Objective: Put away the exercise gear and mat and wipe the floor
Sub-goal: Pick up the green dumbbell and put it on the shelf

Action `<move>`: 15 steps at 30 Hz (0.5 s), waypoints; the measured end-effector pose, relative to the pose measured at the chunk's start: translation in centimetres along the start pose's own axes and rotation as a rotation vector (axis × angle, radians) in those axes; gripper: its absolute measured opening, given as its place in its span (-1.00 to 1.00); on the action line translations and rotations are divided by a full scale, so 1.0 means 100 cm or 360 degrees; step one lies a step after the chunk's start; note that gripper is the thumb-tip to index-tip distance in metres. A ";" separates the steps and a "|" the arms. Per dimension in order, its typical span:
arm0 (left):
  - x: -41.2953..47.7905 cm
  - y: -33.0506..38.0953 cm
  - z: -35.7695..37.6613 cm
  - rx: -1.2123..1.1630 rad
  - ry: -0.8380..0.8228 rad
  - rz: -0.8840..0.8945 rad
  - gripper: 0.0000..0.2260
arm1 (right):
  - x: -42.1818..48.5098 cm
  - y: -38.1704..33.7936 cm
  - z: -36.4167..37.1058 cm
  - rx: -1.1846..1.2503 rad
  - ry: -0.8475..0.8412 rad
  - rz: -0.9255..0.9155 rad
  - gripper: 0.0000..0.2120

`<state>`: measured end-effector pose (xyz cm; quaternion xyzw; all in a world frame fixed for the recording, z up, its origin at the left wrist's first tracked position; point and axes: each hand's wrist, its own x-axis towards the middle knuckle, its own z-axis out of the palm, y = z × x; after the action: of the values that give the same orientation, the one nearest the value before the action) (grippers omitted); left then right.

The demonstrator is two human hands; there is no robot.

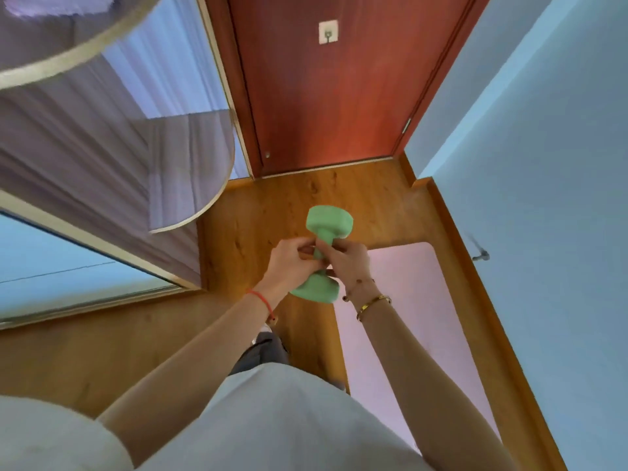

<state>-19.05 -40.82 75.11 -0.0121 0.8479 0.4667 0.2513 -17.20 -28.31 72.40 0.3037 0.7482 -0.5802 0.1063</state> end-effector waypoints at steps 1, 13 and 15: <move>0.007 -0.008 -0.019 -0.0014 0.0047 -0.0022 -0.62 | 0.007 -0.011 0.019 -0.0035 -0.0054 -0.0014 -0.69; 0.092 -0.074 -0.176 -0.0177 0.0484 -0.0271 -0.68 | 0.099 -0.116 0.200 -0.0251 -0.0480 -0.0155 -0.84; 0.107 -0.083 -0.192 -0.0211 0.0550 -0.0312 -0.70 | 0.116 -0.126 0.226 -0.0292 -0.0524 -0.0162 -0.85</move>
<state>-34.27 -58.58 72.30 -0.1908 0.8405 0.4858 0.1450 -38.05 -47.29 69.68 0.1555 0.7849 -0.5560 0.2249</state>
